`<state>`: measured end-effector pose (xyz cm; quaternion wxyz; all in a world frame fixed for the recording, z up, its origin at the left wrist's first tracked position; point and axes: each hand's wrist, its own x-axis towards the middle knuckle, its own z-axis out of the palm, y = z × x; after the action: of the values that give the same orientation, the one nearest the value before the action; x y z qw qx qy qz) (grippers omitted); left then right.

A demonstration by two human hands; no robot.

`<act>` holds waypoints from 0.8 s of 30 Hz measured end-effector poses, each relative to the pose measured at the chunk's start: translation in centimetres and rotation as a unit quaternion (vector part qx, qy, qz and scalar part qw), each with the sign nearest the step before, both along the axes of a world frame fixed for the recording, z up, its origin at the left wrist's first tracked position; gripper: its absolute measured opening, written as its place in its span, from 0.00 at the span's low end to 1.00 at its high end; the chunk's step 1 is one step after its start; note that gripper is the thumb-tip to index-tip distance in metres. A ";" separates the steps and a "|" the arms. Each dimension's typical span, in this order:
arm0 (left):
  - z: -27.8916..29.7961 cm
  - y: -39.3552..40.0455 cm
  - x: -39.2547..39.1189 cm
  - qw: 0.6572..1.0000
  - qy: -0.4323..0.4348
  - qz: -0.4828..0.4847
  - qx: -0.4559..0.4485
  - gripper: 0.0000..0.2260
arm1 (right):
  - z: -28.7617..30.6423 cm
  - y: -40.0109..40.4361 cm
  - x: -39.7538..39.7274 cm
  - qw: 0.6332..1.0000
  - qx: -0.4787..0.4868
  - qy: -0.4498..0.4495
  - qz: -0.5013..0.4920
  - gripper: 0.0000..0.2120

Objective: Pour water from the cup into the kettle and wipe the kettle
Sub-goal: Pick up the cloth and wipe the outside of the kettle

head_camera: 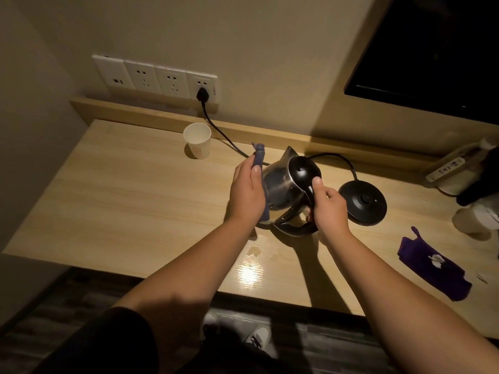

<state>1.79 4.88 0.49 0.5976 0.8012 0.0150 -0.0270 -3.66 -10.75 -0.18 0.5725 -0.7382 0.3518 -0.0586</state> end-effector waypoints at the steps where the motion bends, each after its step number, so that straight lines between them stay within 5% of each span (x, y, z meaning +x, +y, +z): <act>1: 0.2 -0.4 0.2 0.999 -0.025 -0.010 0.022 0.17 | 0.0 -0.2 -0.2 1.000 0.007 -0.005 -0.003 0.23; 9: -0.2 -4.3 0.7 0.940 -0.186 -0.124 0.259 0.19 | -0.1 -0.5 -0.7 1.000 0.005 -0.025 0.004 0.22; 14: -0.8 -4.7 1.3 0.934 -0.193 -0.141 0.268 0.22 | -0.5 -1.4 -1.0 0.999 0.043 -0.023 0.007 0.23; 18: -1.4 -4.4 2.1 0.954 -0.139 -0.125 0.234 0.18 | -0.8 -1.8 -1.8 0.998 0.065 -0.025 0.001 0.22; 24: -4.7 -1.5 3.1 0.981 0.052 -0.061 0.177 0.16 | -0.9 -2.4 -2.1 0.998 0.065 -0.025 0.006 0.20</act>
<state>4.91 3.39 -4.19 0.4416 0.8913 0.0017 -0.1022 -5.75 -13.16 -1.13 0.6285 -0.6994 0.3366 -0.0505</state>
